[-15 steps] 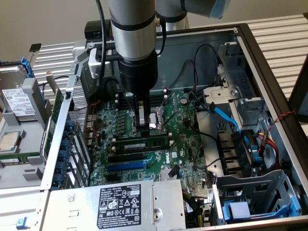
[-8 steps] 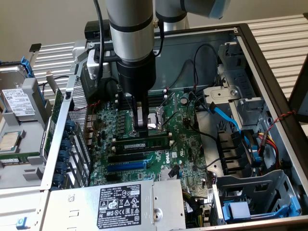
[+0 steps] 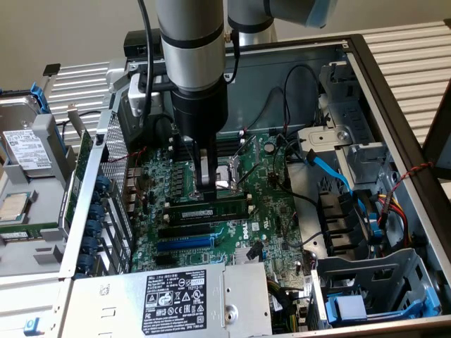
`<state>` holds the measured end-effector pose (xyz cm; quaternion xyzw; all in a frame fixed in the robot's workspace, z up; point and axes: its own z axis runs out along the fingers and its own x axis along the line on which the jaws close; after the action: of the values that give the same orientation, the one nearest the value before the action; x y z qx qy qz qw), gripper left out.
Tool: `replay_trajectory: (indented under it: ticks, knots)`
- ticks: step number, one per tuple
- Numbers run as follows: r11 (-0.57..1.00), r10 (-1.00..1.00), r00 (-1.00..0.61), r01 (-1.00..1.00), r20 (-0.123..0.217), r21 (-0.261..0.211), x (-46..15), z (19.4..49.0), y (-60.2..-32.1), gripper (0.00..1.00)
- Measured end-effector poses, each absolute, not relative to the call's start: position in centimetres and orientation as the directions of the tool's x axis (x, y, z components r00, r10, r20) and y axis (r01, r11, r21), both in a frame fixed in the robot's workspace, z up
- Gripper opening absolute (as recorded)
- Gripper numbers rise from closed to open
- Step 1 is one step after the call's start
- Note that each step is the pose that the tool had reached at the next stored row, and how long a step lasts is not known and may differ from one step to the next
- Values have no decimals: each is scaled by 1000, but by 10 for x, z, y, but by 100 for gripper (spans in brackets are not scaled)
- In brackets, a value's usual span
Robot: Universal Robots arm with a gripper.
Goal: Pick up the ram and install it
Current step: 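Press down the ram until it locks into place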
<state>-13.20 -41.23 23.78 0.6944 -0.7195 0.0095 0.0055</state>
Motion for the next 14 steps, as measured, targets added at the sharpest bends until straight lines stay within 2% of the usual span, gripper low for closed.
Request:
replay_trajectory:
  ticks: [14]
  knots:
    - [36, -999, -36, -999, 22, -4, -132, 235, -413, 11]
